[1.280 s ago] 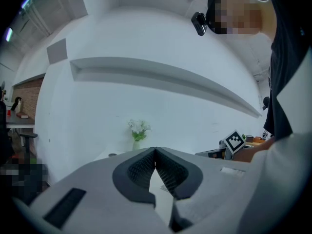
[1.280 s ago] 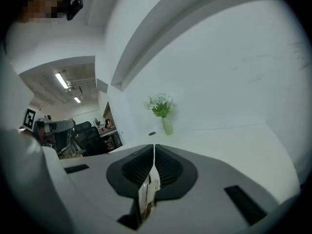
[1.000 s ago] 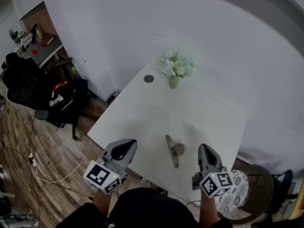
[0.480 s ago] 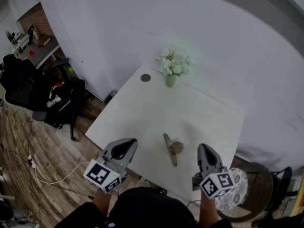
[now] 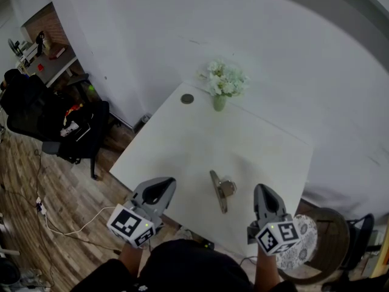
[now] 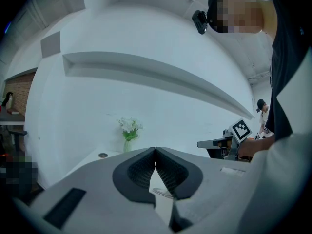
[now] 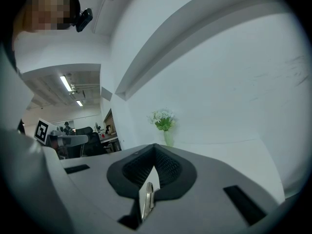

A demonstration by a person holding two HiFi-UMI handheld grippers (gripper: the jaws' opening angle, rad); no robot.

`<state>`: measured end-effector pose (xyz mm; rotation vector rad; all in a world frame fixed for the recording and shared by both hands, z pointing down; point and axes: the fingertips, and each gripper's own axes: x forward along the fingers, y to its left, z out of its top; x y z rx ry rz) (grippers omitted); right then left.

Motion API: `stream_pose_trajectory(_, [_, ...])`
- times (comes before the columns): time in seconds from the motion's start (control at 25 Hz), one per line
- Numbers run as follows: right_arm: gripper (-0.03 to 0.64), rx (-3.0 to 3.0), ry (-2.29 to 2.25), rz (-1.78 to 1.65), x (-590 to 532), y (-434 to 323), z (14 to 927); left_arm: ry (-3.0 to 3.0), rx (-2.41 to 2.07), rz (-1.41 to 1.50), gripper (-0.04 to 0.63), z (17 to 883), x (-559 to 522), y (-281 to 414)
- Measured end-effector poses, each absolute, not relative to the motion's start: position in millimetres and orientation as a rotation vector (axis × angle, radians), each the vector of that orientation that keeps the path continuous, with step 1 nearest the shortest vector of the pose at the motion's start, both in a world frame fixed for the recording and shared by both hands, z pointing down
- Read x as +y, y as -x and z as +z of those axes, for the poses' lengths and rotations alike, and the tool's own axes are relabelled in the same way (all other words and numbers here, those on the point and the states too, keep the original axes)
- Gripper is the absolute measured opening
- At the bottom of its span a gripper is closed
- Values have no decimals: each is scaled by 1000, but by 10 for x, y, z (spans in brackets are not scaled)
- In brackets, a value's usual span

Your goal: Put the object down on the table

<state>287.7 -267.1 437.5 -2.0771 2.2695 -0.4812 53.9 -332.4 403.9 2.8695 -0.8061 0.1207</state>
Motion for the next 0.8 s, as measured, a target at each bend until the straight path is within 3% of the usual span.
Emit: stream_pose_trajectory(0.8, [-3, 2288, 2067, -471, -2686, -2819, 4353, -2867, -817, 125, 0, 4025, -3308, -478])
